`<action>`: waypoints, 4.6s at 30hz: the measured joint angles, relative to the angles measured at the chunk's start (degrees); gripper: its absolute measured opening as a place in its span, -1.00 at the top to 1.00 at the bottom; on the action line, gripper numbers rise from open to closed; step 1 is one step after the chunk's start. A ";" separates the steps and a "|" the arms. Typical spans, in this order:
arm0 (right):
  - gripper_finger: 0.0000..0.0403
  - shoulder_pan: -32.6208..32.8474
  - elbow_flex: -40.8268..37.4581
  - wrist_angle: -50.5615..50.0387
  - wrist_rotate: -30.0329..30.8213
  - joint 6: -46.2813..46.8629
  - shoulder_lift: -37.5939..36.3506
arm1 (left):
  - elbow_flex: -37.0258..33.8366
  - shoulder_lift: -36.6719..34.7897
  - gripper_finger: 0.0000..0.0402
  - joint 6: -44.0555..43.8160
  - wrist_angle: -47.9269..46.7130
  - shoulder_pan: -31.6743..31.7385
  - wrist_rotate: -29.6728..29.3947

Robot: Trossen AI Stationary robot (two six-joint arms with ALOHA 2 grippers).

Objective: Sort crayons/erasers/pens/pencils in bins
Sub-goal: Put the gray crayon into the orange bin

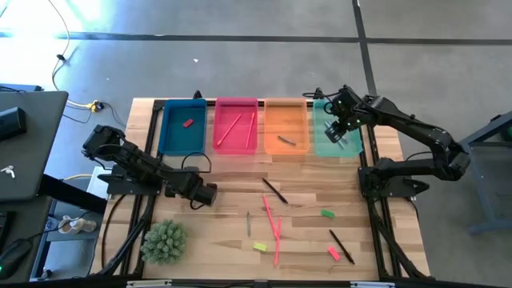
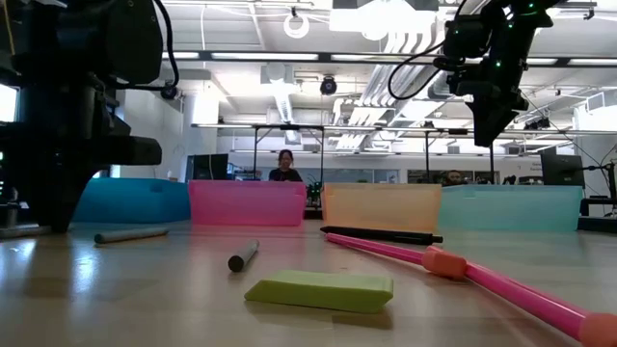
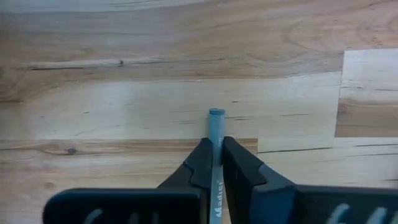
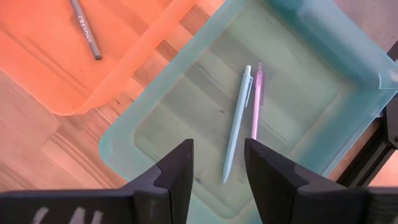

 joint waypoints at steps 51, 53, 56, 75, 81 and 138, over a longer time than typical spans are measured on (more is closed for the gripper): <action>0.34 35.47 0.04 51.19 -15.04 24.53 6.11 | -0.11 -19.58 1.00 60.80 59.49 27.87 4.74; 0.34 35.82 0.04 52.38 -14.20 25.65 7.91 | -0.11 -19.58 1.00 61.92 60.98 28.40 5.37; 0.34 35.99 0.04 54.11 -14.08 28.21 10.39 | -0.11 -19.58 1.00 63.42 62.97 28.83 6.88; 0.34 37.00 0.00 78.57 -11.65 37.38 23.77 | -0.09 -19.58 0.99 66.28 64.94 28.79 8.15; 0.34 37.99 0.00 83.07 -11.71 37.31 26.05 | -0.09 -19.58 0.99 66.83 64.92 28.79 8.13; 0.97 30.20 0.00 66.63 -4.99 33.38 25.72 | -0.09 -19.58 0.32 81.67 57.73 28.79 -3.72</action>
